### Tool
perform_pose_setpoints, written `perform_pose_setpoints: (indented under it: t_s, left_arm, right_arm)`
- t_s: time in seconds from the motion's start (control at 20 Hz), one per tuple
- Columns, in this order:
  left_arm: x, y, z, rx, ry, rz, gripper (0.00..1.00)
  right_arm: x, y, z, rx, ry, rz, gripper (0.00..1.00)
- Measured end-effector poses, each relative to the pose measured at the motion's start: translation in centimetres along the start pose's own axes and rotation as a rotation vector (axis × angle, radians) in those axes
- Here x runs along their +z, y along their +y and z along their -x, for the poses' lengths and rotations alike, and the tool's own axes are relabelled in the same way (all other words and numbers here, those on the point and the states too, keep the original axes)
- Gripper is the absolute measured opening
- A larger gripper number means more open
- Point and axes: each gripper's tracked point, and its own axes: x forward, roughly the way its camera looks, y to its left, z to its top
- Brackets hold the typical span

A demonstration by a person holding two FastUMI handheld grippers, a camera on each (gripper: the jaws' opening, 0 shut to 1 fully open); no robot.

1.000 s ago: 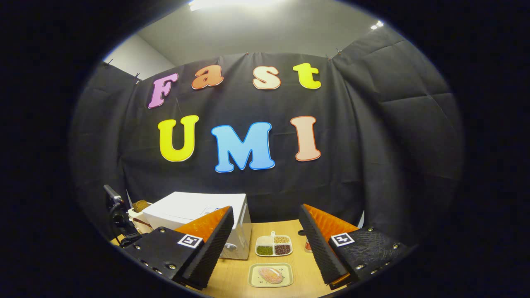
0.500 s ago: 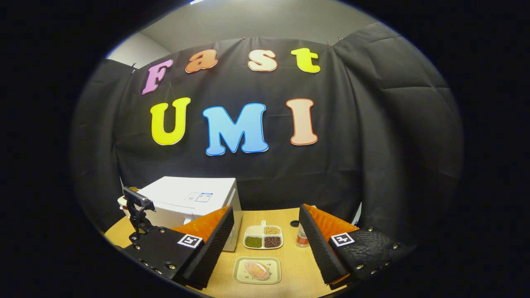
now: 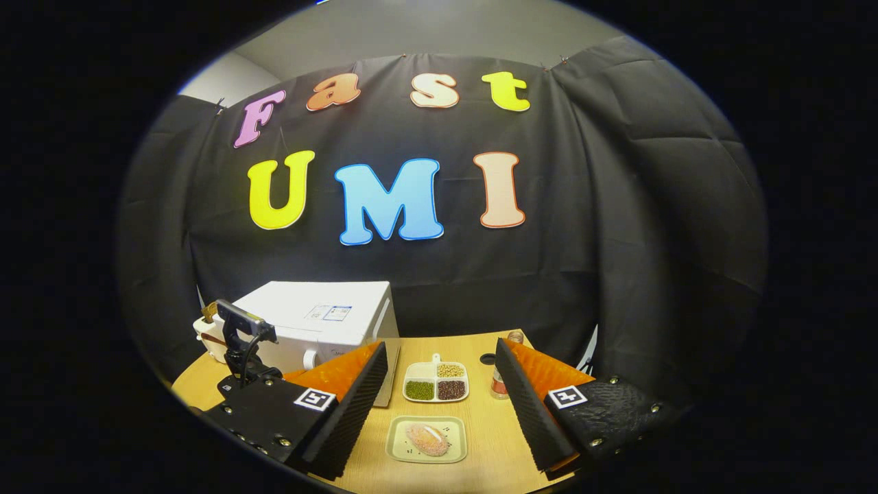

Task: Open the microwave oven with the left hand, put the food in, and close the microwave oven.

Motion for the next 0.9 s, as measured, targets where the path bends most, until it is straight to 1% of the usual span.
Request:
perform_pose_setpoints:
  t_s: [0.05, 0.1, 0.15, 0.25, 0.55, 0.75, 0.8, 0.9]
  left_arm:
    - [-0.1, 0.0, 0.3, -0.008, 0.006, 0.005, 0.18]
    - [0.1, -0.1, 0.2, -0.012, 0.011, 0.004, 0.17]
    - [0.1, -0.1, 0.3, -0.018, 0.016, -0.003, 0.12]
    - [0.1, -0.2, 0.5, -0.036, 0.021, 0.004, 0.1]
    - [0.2, -0.1, 0.7, -0.084, 0.036, 0.001, 0.09]
    - [-1.7, -0.1, 5.6, -0.127, 0.049, -0.03, 0.09]
    - [-1.9, 0.1, 6.5, -0.144, 0.054, -0.027, 0.08]
    - [-2.4, 0.3, 8.1, -0.188, 0.064, -0.04, 0.09]
  right_arm:
    - [0.0, 0.2, 0.1, 0.003, 0.002, -0.002, 0.97]
    - [-0.2, 0.5, 0.2, 0.005, 0.006, 0.0, 0.97]
    - [-0.3, 0.7, 0.2, 0.009, 0.008, 0.004, 0.97]
    - [-0.2, 1.0, 0.5, 0.016, 0.006, 0.012, 0.97]
    - [-0.5, 0.8, 0.5, 0.002, 0.01, 0.007, 0.97]
    - [-1.4, 0.0, 0.4, -0.024, 0.022, -0.022, 0.97]
    - [-1.7, 0.3, 0.5, -0.022, 0.029, -0.03, 0.97]
    - [-1.6, 0.9, 0.5, -0.015, 0.029, -0.031, 0.96]
